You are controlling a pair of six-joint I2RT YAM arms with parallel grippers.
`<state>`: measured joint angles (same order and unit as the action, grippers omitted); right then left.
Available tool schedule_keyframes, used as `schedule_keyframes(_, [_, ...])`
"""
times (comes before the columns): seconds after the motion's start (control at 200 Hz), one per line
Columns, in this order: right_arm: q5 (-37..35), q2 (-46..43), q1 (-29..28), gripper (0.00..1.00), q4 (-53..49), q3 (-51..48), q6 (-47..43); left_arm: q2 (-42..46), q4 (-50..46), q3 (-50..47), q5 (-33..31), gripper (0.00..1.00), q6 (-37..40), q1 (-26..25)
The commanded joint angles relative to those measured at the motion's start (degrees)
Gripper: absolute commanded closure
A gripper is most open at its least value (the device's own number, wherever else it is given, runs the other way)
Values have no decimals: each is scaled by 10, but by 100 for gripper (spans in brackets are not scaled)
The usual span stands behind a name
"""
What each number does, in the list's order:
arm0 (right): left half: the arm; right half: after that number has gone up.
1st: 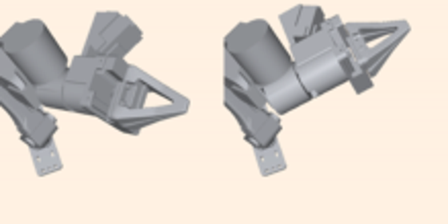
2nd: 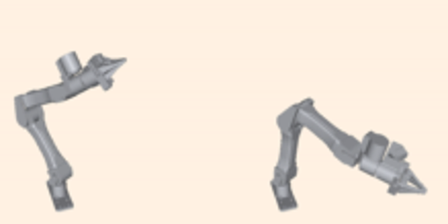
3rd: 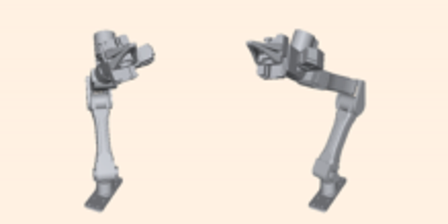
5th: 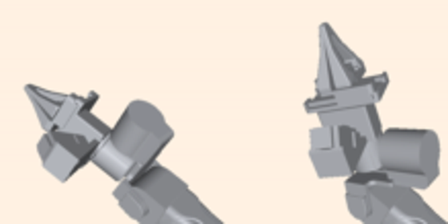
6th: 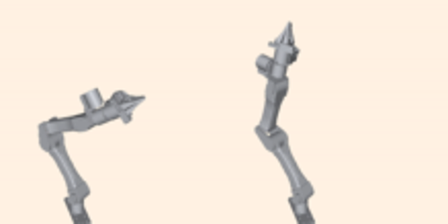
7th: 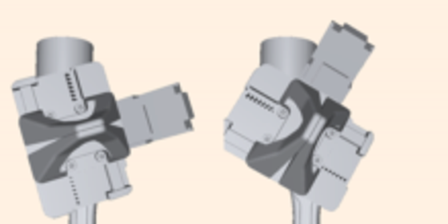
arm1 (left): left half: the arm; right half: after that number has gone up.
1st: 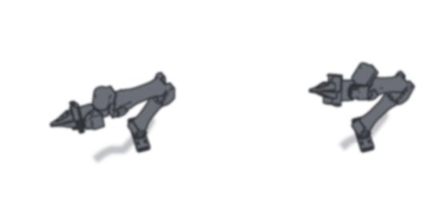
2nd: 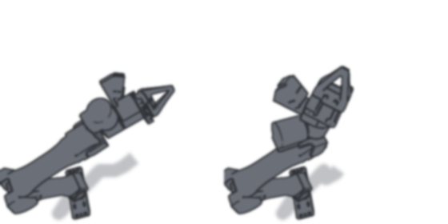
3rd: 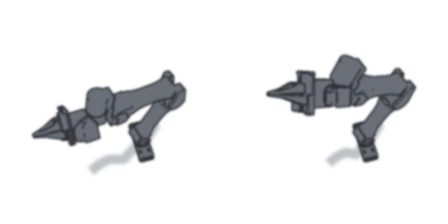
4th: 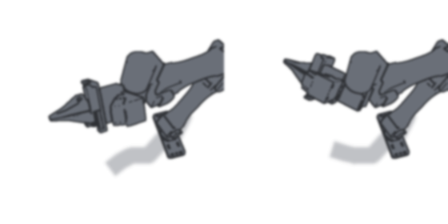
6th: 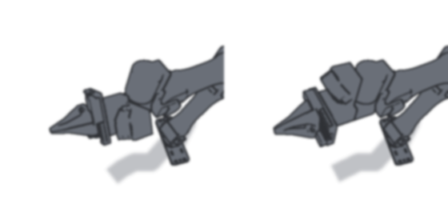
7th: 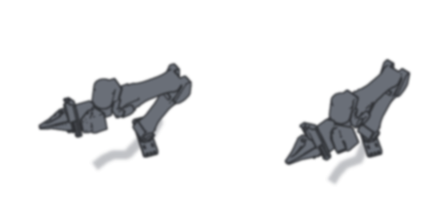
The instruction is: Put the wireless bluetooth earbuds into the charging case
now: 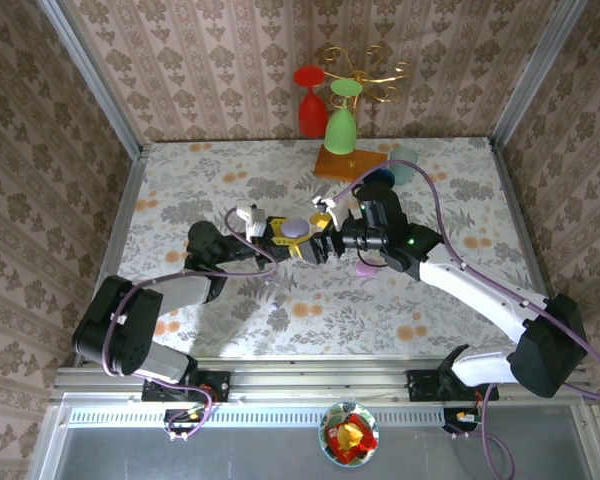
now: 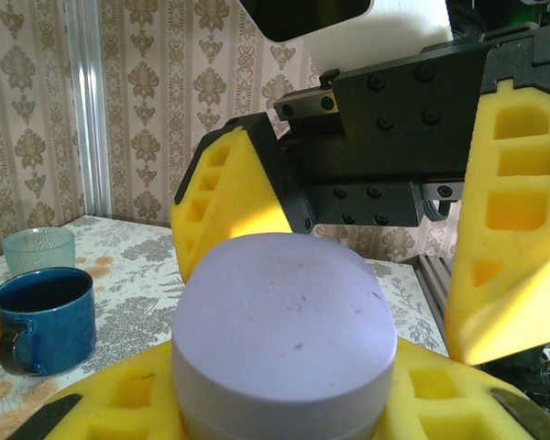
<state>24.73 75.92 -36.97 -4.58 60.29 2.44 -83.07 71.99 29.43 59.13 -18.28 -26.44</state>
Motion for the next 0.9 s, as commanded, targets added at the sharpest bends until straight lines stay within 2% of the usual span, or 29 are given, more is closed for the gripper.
schedule_keyframes(0.0, [-49,0,-1,21,17,12,-5,23,11,-9,23,70,-1,-1])
schedule_keyframes(0.095, [-57,-7,2,22,40,7,24,24,11,-15,30,70,16,-1])
schedule_keyframes(0.21, [-21,-5,21,22,61,6,71,21,11,-14,44,70,29,-1])
schedule_keyframes(0.595, [-33,34,29,22,14,61,81,38,12,-18,55,70,39,-1])
schedule_keyframes(0.73, [-11,33,30,22,20,63,84,35,11,-14,39,69,20,-1])
schedule_keyframes(0.75, [-5,31,29,22,23,62,84,33,11,-14,37,69,17,15])
schedule_keyframes(0.895, [18,17,29,21,47,50,97,21,11,-8,17,70,-2,29])
